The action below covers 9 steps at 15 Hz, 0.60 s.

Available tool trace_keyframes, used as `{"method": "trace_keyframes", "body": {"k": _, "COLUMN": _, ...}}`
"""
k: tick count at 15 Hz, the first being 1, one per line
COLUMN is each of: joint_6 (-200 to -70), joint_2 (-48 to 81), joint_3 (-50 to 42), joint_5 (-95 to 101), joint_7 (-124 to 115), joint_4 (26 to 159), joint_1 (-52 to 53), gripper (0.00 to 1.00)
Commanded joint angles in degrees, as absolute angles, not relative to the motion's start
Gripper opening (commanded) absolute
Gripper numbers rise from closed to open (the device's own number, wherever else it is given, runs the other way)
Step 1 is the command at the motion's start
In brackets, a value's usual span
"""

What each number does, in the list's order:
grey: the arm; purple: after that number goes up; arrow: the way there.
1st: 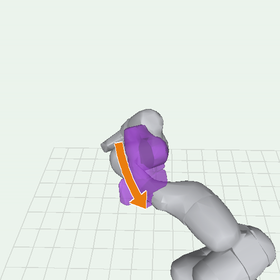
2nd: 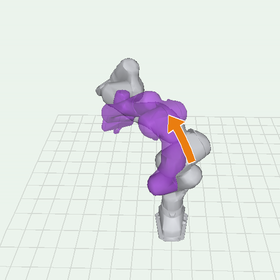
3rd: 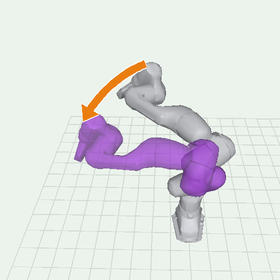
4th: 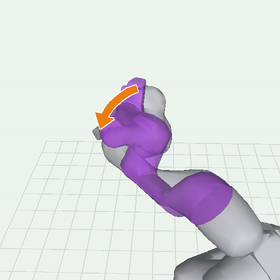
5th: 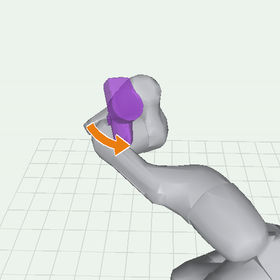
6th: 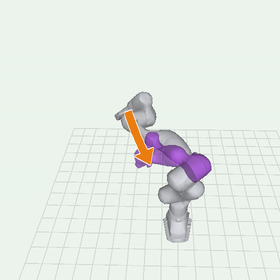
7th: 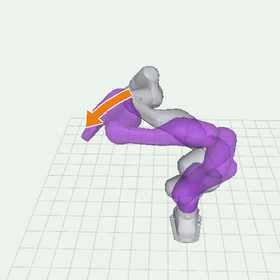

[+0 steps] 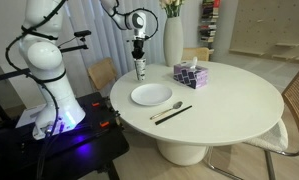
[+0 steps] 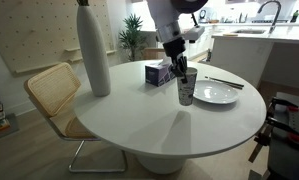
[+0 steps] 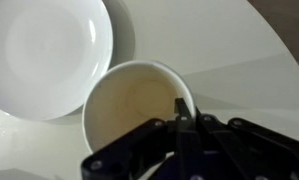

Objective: Move the cup backward

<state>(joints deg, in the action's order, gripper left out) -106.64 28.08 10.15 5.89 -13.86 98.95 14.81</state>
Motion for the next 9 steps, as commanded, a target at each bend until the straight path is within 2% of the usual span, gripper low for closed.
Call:
{"method": "trace_keyframes", "body": {"k": 1, "joint_6": -106.0, "joint_2": 28.7, "joint_3": 9.1, "joint_5": 4.5, "joint_7": -14.9, "joint_4": 98.5, "joint_1": 15.6, "gripper": 0.01}}
{"method": "trace_keyframes", "body": {"k": 9, "joint_6": -109.9, "joint_2": 30.5, "joint_3": 8.9, "joint_5": 5.0, "joint_7": -14.6, "joint_4": 100.3, "joint_1": 16.2, "gripper": 0.01}}
